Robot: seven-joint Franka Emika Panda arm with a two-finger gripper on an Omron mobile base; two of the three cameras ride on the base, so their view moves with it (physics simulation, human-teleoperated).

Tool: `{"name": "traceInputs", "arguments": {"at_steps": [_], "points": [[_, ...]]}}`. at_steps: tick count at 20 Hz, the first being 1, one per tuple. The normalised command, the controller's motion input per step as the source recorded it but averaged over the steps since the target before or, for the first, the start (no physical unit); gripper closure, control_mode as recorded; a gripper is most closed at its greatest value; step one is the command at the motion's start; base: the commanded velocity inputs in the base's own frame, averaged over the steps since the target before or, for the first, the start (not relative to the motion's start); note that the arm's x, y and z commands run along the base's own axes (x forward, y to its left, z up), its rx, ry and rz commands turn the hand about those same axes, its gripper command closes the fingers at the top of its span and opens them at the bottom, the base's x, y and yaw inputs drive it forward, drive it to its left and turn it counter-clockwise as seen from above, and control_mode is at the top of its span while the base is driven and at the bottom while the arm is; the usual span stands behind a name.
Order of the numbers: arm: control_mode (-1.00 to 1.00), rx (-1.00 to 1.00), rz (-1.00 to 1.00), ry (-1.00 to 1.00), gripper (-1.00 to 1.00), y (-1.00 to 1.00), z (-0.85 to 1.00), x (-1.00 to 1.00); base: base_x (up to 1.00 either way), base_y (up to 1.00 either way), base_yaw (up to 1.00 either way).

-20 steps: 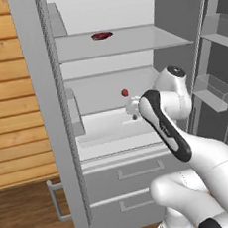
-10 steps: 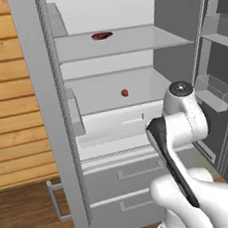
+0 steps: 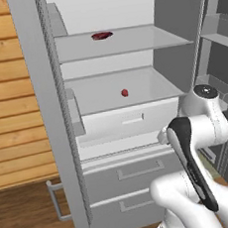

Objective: Take the strawberry from the fridge and place it on top of the pancake, located on the dining counter.

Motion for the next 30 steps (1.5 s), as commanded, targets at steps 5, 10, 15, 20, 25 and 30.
{"name": "traceInputs", "arguments": {"at_steps": [5,10,15,20,25,30], "points": [[-1.0,0.05,-0.11,-0.03,-1.0,0.12,-0.3,-0.13,0.0,0.0,0.0],[-1.0,0.01,-0.1,-0.05,-1.0,0.07,-0.08,-0.09,0.0,0.0,0.0],[-1.0,0.0,-0.01,-0.01,-1.0,0.03,0.0,0.0,0.0,0.0,0.0],[1.0,0.0,0.0,0.0,-1.0,0.26,0.0,0.15,0.07,0.08,0.0],[1.0,0.0,0.0,0.0,-1.0,0.0,0.0,0.0,0.44,0.42,0.0],[1.0,0.0,0.0,0.0,-1.0,0.0,0.0,0.0,0.52,0.05,0.02]]}}
